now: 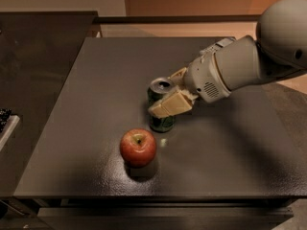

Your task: Move green can near apple

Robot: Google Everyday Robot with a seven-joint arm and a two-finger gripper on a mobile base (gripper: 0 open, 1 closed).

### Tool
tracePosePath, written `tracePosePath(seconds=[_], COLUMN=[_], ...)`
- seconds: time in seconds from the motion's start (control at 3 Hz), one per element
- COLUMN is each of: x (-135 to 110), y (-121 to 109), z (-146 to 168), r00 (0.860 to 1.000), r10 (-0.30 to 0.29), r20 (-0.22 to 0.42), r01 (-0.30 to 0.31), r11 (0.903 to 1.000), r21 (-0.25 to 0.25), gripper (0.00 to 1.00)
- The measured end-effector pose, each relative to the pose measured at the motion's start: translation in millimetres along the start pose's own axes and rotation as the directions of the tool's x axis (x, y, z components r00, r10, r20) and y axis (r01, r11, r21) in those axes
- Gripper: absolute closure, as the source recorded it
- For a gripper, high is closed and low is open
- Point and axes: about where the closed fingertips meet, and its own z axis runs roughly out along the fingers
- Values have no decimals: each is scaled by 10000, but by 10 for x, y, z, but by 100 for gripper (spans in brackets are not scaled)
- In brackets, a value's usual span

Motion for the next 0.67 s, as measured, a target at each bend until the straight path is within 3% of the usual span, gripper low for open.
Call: tracePosePath(seconds=[0.33, 0.67], x=[-16, -17], y=[15, 16], z=[8, 9], r00=[10000, 10000], r10=[-39, -41], r20=[-13, -14], r01=[39, 41], r11=[10000, 10000], r21=[-17, -17], gripper=[0, 0])
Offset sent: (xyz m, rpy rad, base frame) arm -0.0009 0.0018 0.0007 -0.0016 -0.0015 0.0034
